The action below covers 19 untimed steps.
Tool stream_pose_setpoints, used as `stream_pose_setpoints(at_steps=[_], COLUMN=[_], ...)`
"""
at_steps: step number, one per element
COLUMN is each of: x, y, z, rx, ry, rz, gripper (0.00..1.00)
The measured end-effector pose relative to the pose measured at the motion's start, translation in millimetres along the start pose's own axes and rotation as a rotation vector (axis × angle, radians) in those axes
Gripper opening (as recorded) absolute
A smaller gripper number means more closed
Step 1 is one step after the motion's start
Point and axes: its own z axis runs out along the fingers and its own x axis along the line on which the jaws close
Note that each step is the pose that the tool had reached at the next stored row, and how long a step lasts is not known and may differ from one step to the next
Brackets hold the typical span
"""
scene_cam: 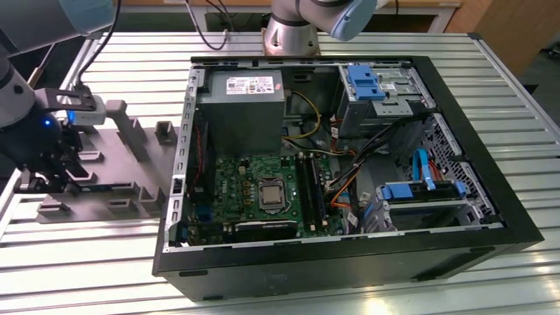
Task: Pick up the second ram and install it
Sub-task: 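Pick up the second ram and move it above second insertion slot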
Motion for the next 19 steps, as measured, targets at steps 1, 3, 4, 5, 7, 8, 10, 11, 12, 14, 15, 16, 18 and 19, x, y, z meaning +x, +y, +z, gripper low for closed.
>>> stream_pose_setpoints(at_steps=[1,3,4,5,7,8,10,11,12,14,15,16,18,19], x=[0.0,0.1,0.1,0.1,0.1,0.1,0.2,0.2,0.2,0.2,0.2,0.2,0.2,0.3], y=[0.0,-0.1,-0.1,-0.2,-0.6,-0.8,-1.4,-1.7,-2.1,-2.3,-2.3,-2.4,-2.4,-2.5], z=[1.0,2.9,3.7,4.6,6.9,8.1,10.7,12.1,13.3,15.0,15.5,16.0,16.9,17.4], rx=[0.0,0.0001,0.0,0.0,0.0001,0.0,0.0,-0.0001,0.0,0.0,-0.0001,-0.0001,0.0,-0.0001], ry=[0.0,0.0,0.0,0.0,0.0,0.0,0.0001,0.0001,0.0,0.0,0.0001,0.0001,0.0,0.0001], rz=[0.0,0.0,0.0,0.0,0.0,0.0,0.0,0.0,0.0,0.0,0.0,0.0,0.0,0.0], gripper=[0.36,0.36,0.36,0.36,0.36,0.36,0.36,0.36,0.36,0.36,0.35,0.35,0.27,0.27])
